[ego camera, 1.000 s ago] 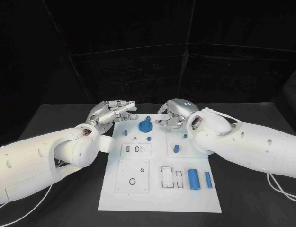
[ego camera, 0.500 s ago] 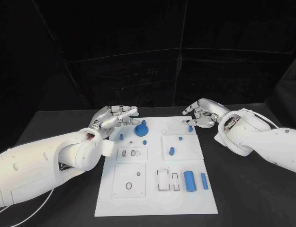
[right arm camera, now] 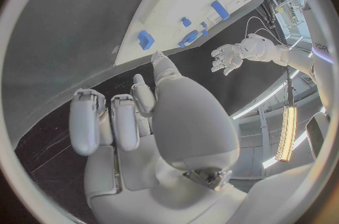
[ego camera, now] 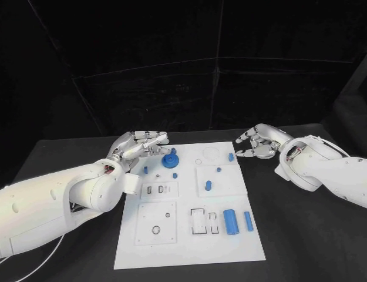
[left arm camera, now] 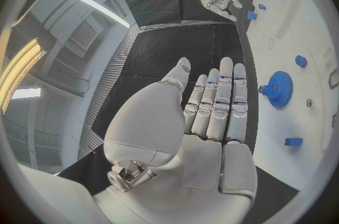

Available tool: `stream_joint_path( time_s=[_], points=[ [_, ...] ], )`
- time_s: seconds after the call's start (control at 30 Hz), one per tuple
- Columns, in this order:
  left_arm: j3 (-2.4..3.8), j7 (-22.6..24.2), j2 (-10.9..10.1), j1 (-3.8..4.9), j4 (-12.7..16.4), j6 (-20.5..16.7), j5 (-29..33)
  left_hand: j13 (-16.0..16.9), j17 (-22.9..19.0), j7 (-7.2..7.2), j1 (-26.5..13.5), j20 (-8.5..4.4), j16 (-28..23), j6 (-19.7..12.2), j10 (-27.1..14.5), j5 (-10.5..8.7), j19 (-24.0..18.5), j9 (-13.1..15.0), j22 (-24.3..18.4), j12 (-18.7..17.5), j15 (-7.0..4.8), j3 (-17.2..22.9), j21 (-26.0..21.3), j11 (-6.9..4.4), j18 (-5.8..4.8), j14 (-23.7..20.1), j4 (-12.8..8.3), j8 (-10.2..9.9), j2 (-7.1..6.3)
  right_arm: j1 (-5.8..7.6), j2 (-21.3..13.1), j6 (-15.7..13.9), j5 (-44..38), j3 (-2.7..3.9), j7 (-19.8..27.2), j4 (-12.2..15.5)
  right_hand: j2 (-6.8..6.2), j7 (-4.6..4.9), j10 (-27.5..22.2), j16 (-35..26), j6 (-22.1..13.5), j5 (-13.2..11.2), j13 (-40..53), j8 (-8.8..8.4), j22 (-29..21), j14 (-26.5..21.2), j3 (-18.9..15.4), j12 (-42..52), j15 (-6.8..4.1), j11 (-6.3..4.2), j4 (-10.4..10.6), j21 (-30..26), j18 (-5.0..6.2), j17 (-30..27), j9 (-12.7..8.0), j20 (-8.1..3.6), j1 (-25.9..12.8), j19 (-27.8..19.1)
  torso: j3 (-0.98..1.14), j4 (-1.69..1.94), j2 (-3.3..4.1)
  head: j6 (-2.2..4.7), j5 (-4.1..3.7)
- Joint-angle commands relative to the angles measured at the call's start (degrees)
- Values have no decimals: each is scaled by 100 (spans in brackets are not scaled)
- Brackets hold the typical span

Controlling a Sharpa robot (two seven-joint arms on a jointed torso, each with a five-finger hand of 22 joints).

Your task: Assemble the parts on the task board

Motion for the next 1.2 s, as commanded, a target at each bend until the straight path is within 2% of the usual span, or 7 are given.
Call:
stream_joint_path(
  time_s=[0.03,0.23,0.63,0.93,1.0,1.1,1.2],
  points=[
    [3,15,9,4,-5,82,23,-6,7,10,4,12,-29,-4,13,-12,-7,-6,-8,-21,-15,13,-29,7,82,-30,-37,-27,51,-69,37,178,-20,-1,154,-67,17,-19,-33,-16,-37,7,-14,1,55,402,7,-39,-25,-26,-76,-32,3,530,7,-1,141,-37,-22,10,-2,-29,-35],
    [3,11,21,3,-24,84,24,-6,8,9,6,12,-29,-4,13,-12,-7,-6,-9,-21,-16,14,-29,6,83,-30,-38,-27,51,-149,135,207,-29,-1,160,-184,38,-23,-35,-14,-36,4,-17,5,56,403,16,-47,-30,-31,-116,-33,3,537,8,-6,219,-37,-7,14,2,-60,-27],
    [2,7,30,1,-45,97,24,-7,10,8,12,12,-29,-4,14,-12,-6,-6,-10,-22,-17,16,-31,5,83,-29,-46,-29,53,-192,356,-17,-32,-1,56,-349,229,-5,8,11,34,-11,28,46,90,415,80,-3,-29,-23,-114,-20,-5,583,19,-14,295,-17,-12,0,0,-50,-33],
    [3,3,33,-2,-55,106,24,-7,10,8,12,12,-29,-4,14,-12,-6,-6,-10,-22,-17,16,-31,5,83,-29,-46,-29,53,-198,473,-53,-32,-1,-9,-430,289,5,51,29,100,-37,76,78,114,423,84,51,-20,-14,-85,-9,-10,613,25,-11,272,-2,-16,4,2,-50,-47],
    [3,2,33,-2,-57,108,24,-7,10,8,12,12,-29,-4,14,-12,-6,-6,-10,-22,-17,16,-31,5,83,-29,-46,-29,53,-208,488,-21,-32,-1,-28,-439,302,3,60,30,136,-80,81,93,114,423,84,57,-20,-16,-84,-8,-10,614,27,-11,274,-1,-19,1,0,-53,-45],
    [3,1,35,-3,-59,112,24,-8,11,9,15,12,-29,-6,12,-12,-5,-6,-11,-24,-17,16,-33,5,84,-29,-51,-30,53,-226,498,27,-32,-1,-47,-445,346,-11,78,35,222,-376,93,122,117,425,123,70,-30,-29,-99,-7,-9,624,26,-17,317,2,-17,3,2,-54,-49],
    [3,0,34,-3,-63,114,24,-9,13,9,17,12,-30,-7,11,-12,-5,-6,-12,-26,-18,16,-34,5,84,-29,-55,-32,54,-239,506,59,-32,-1,-59,-452,362,-21,93,40,278,-435,110,144,126,426,145,86,-34,-36,-105,-3,-11,633,29,-20,332,7,-18,-1,4,-62,-43]
  ],
)
